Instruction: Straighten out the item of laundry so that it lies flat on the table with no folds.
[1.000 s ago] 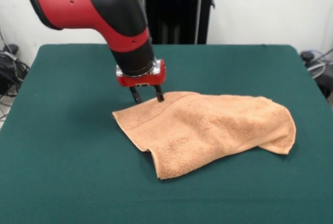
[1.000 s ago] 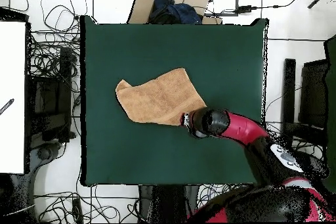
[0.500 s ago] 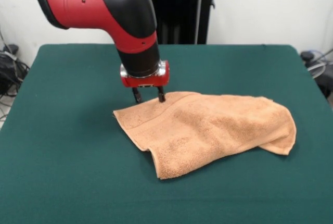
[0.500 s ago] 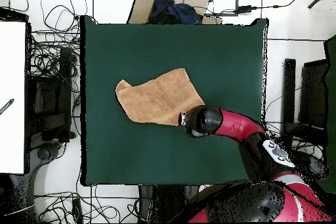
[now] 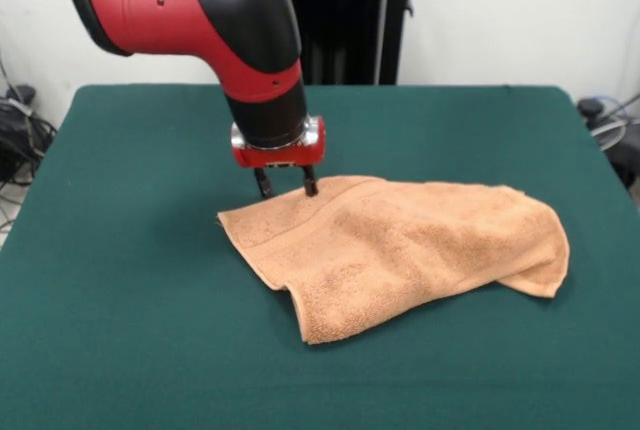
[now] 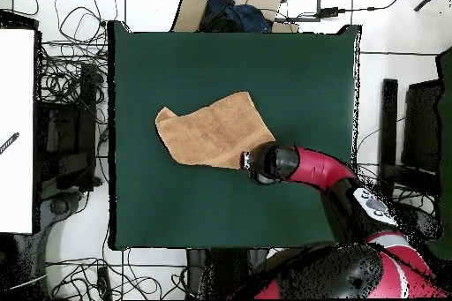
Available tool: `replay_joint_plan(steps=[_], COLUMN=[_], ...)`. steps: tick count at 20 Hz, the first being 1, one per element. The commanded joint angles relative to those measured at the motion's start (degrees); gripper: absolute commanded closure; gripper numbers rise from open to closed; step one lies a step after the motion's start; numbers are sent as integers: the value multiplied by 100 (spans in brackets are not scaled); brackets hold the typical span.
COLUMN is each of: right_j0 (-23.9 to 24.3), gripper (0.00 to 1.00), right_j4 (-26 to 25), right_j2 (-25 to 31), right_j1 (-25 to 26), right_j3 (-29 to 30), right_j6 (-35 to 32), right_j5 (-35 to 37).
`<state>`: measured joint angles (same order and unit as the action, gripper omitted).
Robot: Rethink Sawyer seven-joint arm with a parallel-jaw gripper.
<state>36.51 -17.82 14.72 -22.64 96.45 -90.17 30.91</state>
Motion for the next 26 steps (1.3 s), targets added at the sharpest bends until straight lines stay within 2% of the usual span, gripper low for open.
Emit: replay_joint_plan(steps=[1, 9, 10, 26], right_j0=[-147, -193, -184, -86], gripper=[0, 0, 100, 100], right_j4=[-152, -160, -159, -106], right_j2=[134, 98, 98, 208], right_j1=[574, 560, 556, 537], right_j3=[-116, -112, -84, 5], right_j6=[-676, -740, -745, -652], right_j5=[-985, -1045, -1070, -1182])
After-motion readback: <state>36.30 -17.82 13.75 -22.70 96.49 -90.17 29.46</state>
